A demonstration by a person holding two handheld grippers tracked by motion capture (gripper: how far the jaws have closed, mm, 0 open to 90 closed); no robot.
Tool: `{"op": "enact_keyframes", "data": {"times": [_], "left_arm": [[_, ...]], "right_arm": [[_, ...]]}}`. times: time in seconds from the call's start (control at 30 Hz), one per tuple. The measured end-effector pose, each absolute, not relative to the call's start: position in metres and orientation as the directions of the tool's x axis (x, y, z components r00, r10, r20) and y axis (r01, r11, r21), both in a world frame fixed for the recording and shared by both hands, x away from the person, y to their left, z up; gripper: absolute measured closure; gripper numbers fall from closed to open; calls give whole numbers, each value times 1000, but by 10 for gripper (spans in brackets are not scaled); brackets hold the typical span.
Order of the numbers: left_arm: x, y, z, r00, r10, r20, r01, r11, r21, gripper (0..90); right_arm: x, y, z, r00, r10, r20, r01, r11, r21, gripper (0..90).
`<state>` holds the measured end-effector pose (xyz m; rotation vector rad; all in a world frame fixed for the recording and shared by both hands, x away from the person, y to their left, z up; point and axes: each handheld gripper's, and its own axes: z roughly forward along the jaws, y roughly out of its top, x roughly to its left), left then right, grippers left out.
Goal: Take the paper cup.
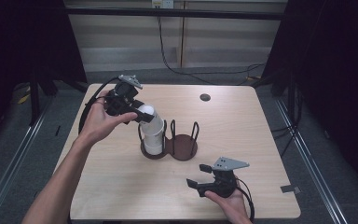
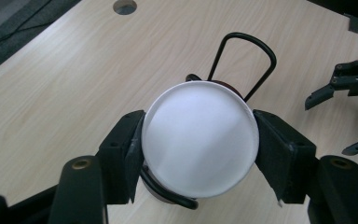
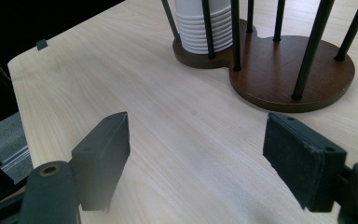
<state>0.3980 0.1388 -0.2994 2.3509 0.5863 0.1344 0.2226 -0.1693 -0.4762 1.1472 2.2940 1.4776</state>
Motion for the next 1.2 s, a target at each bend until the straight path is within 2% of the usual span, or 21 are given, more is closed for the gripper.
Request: {"op": "enact_keyframes", "data": {"times": [0.8, 1.2], "left_arm": [[384, 165, -292, 898, 431, -91, 335, -534, 776, 376], [367, 169, -297, 909, 409, -81, 309, -531, 789, 376]], "right_arm": [[223, -168, -477, -687, 685, 242, 505, 211, 837, 222], [223, -168, -476, -691, 684, 235, 498, 214, 840, 210]]}}
